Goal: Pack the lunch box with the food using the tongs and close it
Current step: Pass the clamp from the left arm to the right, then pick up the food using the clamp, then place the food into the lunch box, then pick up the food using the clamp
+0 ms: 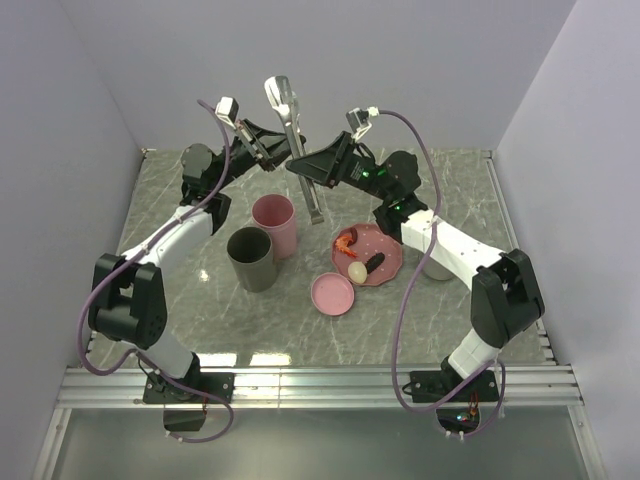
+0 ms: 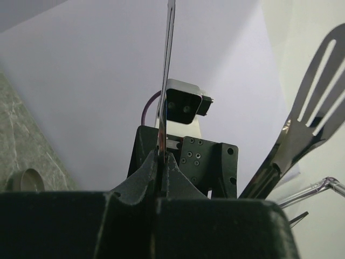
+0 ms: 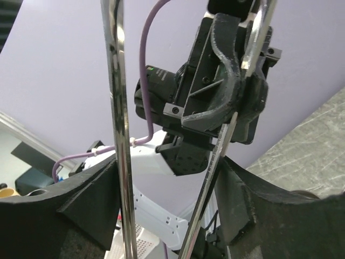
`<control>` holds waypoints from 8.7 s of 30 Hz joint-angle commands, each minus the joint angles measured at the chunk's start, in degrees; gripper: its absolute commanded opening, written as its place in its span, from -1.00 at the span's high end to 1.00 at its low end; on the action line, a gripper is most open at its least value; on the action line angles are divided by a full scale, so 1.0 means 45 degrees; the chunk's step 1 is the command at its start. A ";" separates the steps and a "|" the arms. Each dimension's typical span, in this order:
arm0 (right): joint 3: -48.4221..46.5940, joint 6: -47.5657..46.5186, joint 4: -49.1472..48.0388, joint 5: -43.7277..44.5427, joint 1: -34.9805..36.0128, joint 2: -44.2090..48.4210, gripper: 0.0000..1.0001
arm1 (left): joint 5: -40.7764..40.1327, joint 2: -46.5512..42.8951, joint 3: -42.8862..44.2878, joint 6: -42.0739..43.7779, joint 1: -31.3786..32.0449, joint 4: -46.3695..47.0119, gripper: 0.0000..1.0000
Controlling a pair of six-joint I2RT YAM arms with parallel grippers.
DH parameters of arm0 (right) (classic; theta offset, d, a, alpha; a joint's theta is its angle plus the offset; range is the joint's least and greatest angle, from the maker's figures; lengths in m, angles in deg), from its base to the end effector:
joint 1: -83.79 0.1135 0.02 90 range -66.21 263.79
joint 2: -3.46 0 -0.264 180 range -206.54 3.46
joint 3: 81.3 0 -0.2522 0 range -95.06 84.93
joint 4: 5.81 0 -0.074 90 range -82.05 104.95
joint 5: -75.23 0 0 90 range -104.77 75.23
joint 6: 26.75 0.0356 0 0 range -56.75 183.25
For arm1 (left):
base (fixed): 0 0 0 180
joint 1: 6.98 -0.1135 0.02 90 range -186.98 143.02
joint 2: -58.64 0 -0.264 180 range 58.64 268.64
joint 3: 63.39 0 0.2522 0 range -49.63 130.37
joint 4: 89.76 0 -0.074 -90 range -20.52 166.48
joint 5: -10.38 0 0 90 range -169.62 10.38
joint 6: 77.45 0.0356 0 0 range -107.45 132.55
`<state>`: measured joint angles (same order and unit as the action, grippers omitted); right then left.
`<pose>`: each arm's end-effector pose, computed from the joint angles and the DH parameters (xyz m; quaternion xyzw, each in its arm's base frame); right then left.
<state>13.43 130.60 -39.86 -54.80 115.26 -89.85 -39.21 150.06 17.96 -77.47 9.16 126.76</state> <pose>0.3087 0.2158 0.3862 -0.1228 0.5630 0.7231 0.3808 0.3446 -0.1237 0.3784 -0.0623 0.5714 -0.7471 0.3338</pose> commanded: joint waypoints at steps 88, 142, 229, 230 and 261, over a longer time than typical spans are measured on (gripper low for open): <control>-0.2295 -1.9106 2.3533 0.0673 -0.5996 0.3686 -0.01 | 0.3170 -0.2208 0.6426 1.7891 -0.3489 -1.9766 -0.99; 0.1631 -1.8132 2.3379 0.3035 -0.3028 0.3277 -0.16 | 0.3014 -0.4475 0.4042 1.8188 -0.3528 -1.9201 -0.99; -0.8876 -1.6354 2.2480 0.1786 0.0664 -0.2465 -0.11 | 0.4850 -0.3889 0.1893 1.3441 -0.5540 -1.5353 -0.99; -0.8895 -1.6354 2.2480 0.1786 0.0722 -0.2446 -0.12 | 0.4830 -0.3889 0.1913 1.3441 -0.5559 -1.5373 -0.99; 0.1689 -1.4987 2.2187 0.2508 -0.5019 0.6184 -0.22 | 0.4713 -0.4299 0.1875 1.3520 -0.5638 -1.5257 -0.99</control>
<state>19.42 62.19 61.97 -45.49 92.90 -66.66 -19.00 132.62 25.61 -16.66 -16.02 55.72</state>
